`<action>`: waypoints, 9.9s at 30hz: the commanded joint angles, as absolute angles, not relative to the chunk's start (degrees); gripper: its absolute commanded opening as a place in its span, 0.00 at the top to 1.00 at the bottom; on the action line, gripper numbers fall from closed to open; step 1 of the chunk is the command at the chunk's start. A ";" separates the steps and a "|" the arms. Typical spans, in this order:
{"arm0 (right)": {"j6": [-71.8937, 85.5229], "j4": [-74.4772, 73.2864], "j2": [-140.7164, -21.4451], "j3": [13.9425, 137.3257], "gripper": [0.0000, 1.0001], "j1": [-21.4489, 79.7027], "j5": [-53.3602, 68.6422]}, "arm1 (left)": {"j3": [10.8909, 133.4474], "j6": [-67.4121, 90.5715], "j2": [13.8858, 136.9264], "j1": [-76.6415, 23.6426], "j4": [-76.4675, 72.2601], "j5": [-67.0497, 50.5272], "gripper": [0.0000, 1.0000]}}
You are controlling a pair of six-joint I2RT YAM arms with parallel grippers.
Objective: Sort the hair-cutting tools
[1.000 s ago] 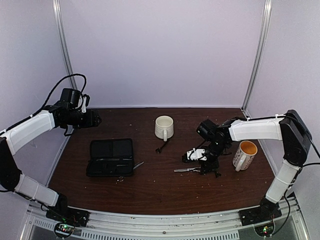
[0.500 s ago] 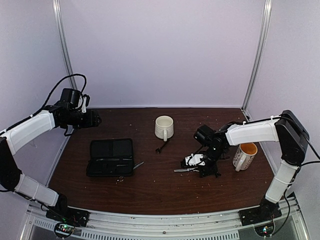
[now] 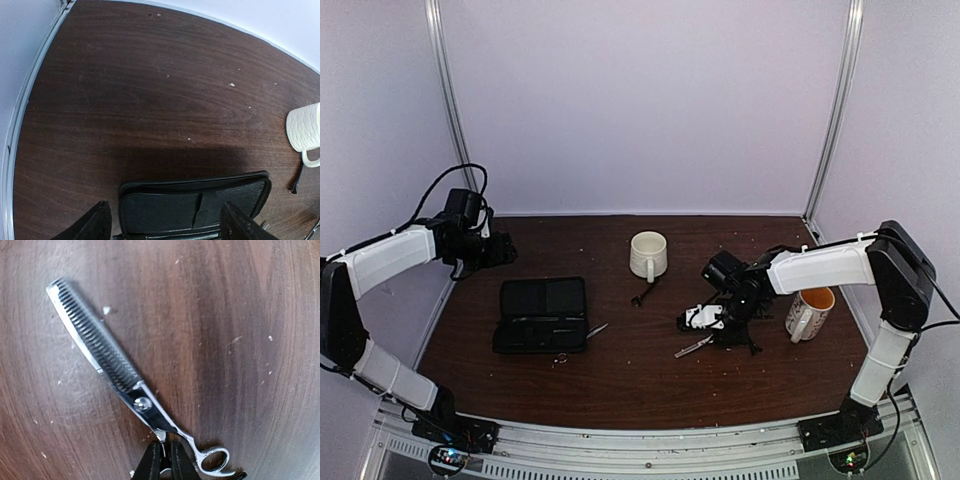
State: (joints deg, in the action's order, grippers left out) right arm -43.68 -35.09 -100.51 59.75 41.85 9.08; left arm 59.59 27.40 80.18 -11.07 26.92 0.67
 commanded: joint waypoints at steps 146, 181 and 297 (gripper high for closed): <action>-24.59 -48.80 -97.26 68.45 1.00 54.05 -14.87 | 35.71 78.82 92.40 -43.34 -20.02 -30.21 1.00; -16.17 -55.01 -114.77 84.72 1.00 57.75 4.01 | 35.09 87.70 102.16 -43.42 -33.39 -35.77 1.00; -27.59 -39.63 -100.62 65.48 0.65 46.25 6.95 | 64.38 -0.17 101.95 -40.83 41.35 -0.61 0.72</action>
State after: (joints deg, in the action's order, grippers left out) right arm -28.10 -39.77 -99.77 64.93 46.50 6.63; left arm 62.74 0.08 100.29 -41.23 42.76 -0.32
